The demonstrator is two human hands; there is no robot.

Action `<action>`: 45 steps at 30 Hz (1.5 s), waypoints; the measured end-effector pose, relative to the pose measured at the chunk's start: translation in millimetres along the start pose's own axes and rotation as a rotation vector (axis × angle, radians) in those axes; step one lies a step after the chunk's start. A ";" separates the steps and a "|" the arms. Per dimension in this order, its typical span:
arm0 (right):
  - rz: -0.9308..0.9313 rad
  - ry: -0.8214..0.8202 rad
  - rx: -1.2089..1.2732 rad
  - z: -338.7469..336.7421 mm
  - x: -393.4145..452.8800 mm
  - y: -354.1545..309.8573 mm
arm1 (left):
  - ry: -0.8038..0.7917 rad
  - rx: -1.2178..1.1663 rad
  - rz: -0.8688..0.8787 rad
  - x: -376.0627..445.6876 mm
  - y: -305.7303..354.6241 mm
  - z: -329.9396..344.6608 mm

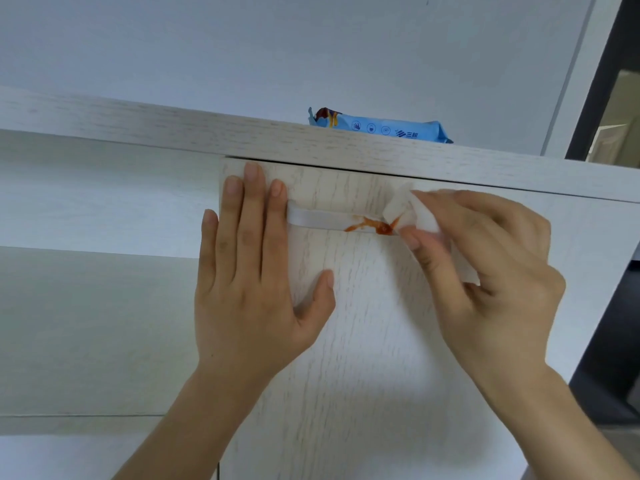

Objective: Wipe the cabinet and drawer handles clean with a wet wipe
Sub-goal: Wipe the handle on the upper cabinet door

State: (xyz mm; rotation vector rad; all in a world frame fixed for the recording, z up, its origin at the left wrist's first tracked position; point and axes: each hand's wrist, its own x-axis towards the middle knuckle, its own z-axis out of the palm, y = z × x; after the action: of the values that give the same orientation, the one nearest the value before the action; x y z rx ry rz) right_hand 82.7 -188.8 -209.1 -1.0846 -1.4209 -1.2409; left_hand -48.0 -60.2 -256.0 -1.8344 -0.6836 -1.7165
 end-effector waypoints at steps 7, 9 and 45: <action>0.000 -0.029 0.048 -1.3 -0.6 -5.3 | 0.005 0.005 -0.005 0.2 0.4 -0.1; 0.027 -0.010 0.045 -1.9 -2.5 -7.0 | 0.003 -0.003 -0.008 -0.2 0.8 -0.3; -0.088 0.004 0.016 9.3 0.7 -10.9 | 0.018 -0.025 -0.004 0.8 0.0 -0.6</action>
State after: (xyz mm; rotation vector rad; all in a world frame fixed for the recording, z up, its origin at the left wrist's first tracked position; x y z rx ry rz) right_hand 71.0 -180.6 -210.8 -1.0171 -1.4873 -1.2907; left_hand -48.4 -60.6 -255.2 -1.8334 -0.6613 -1.7498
